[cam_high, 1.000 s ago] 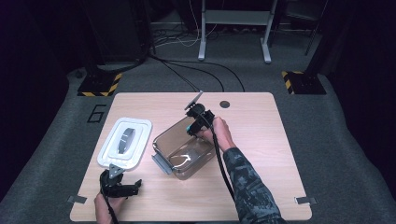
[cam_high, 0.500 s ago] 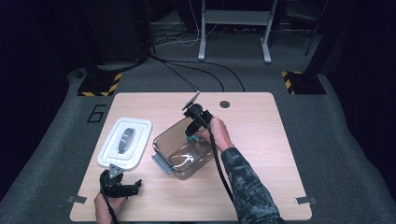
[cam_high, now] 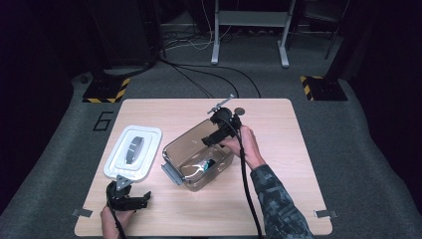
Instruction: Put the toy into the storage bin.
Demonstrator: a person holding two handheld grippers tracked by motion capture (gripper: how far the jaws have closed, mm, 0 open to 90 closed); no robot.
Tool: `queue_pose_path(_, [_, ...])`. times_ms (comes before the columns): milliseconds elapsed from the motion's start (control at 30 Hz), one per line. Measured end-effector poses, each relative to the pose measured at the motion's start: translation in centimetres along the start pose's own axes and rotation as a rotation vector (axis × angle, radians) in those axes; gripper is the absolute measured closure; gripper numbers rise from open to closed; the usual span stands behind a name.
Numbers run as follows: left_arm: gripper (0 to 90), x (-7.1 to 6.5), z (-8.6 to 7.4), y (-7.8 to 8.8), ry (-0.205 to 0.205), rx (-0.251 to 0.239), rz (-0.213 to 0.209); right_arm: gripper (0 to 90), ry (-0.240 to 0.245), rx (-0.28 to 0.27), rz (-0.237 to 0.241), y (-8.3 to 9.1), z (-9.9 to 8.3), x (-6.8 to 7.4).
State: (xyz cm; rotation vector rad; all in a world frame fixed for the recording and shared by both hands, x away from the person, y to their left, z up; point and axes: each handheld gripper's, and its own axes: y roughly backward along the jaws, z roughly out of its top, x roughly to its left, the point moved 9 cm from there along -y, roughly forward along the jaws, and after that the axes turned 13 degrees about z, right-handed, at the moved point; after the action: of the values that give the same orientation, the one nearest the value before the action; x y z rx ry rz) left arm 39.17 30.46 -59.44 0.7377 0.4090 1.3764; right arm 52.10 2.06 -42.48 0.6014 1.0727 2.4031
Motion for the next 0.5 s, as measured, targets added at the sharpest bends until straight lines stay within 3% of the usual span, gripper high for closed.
queue_pose_path(133, [0.0, 0.0, 0.0, 0.0, 0.001, -0.001, 0.0, 0.8, -0.01, -0.06, -0.022, 1.8, -1.0, -0.6])
queue_pose_path(333, [0.0, 0.0, 0.0, 0.0, 0.0, 0.0, 0.0, 0.1, -0.024, -0.103, -0.062, 3.6, -3.1, -1.4])
queue_pose_path(500, [0.0, 0.0, 0.0, 0.0, 0.001, -0.001, 0.0, 0.0, -0.061, -0.164, -0.111, 5.6, -5.9, -2.4])
